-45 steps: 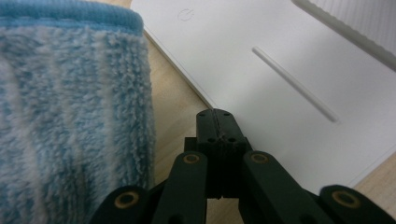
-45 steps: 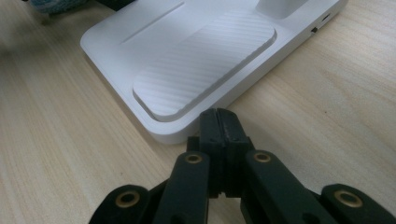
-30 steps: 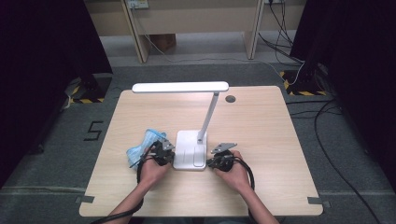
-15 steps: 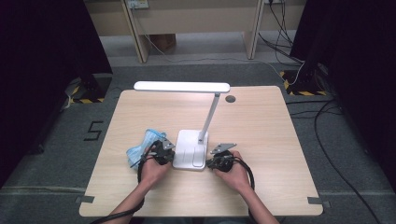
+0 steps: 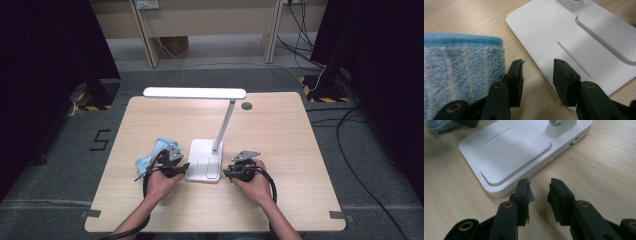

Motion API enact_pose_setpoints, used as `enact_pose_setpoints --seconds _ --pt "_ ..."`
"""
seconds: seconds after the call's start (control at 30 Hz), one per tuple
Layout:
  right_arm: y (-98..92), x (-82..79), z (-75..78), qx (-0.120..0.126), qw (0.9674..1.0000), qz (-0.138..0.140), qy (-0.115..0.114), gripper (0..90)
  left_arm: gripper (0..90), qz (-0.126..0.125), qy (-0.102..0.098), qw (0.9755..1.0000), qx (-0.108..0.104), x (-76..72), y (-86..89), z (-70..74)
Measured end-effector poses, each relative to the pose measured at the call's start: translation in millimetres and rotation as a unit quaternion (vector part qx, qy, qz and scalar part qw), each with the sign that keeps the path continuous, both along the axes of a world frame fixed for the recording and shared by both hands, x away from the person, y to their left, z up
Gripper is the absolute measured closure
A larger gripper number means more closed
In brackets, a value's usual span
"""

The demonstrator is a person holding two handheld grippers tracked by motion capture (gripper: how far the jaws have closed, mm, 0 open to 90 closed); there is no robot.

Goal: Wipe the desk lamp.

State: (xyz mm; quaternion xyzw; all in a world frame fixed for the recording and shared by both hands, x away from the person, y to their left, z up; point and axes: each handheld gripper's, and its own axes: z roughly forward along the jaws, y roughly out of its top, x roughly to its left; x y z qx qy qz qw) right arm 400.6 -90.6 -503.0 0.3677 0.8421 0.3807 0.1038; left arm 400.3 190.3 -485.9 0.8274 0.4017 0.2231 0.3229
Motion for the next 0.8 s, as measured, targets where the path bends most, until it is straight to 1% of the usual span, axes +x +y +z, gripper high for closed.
enact_pose_setpoints --seconds 0.07,0.13,0.2,0.23,0.27,0.37,0.5,0.6,0.63,0.67,0.73,0.77,0.8 --pt "-2.0 -0.4 0.6 0.0 1.0 -0.004 0.0 66.4 54.0 0.002 -0.001 1.0 0.001 -1.5 2.9 2.0" --pt "-4.6 -0.4 1.5 0.001 1.0 -0.006 -0.003 65.8 50.9 0.005 -0.005 1.0 -0.007 -3.3 5.7 3.6" --pt "-6.7 -0.9 2.5 0.004 0.9999 -0.011 -0.003 65.0 48.3 0.006 -0.01 0.9999 -0.01 -6.3 8.6 6.0" --pt "-8.2 -0.6 2.9 0.003 0.9999 -0.011 -0.007 64.4 46.8 0.007 -0.014 0.9999 -0.006 -8.5 10.3 7.8" --pt "-9.1 -1.2 3.4 0.004 0.9999 -0.014 -0.007 64.0 45.3 0.005 -0.017 0.9998 -0.006 -10.6 11.8 9.0" --pt "-13.0 -2.4 4.4 0.005 0.9997 -0.019 -0.012 62.7 41.9 0.001 -0.024 0.9996 -0.014 -17.2 16.5 12.3" --pt "-18.7 -5.5 5.7 0.006 0.9995 -0.024 -0.019 61.1 38.7 -0.004 -0.036 0.9989 -0.029 -28.0 25.3 16.8" --pt "-24.7 -8.0 6.2 0.007 0.9993 -0.029 -0.024 60.0 37.4 -0.004 -0.044 0.9984 -0.036 -35.9 32.0 19.5" --pt "-26.8 -9.1 6.3 0.006 0.9992 -0.031 -0.024 59.7 37.0 -0.007 -0.045 0.9984 -0.034 -38.7 34.5 20.5" --pt "-28.8 -10.1 6.2 0.006 0.9991 -0.031 -0.026 59.2 36.4 -0.01 -0.048 0.9981 -0.038 -42.0 36.9 20.9" --pt "-33.3 -13.0 6.4 0.004 0.999 -0.034 -0.029 58.3 35.7 -0.014 -0.055 0.9972 -0.048 -49.0 42.2 19.8" --pt "-35.4 -14.8 6.6 0.005 0.999 -0.035 -0.028 57.9 35.2 -0.017 -0.057 0.997 -0.049 -52.7 45.9 18.8" --pt "-37.9 -16.2 6.5 0.005 0.9989 -0.036 -0.03 57.3 34.7 -0.014 -0.059 0.9968 -0.052 -56.6 49.5 17.0"
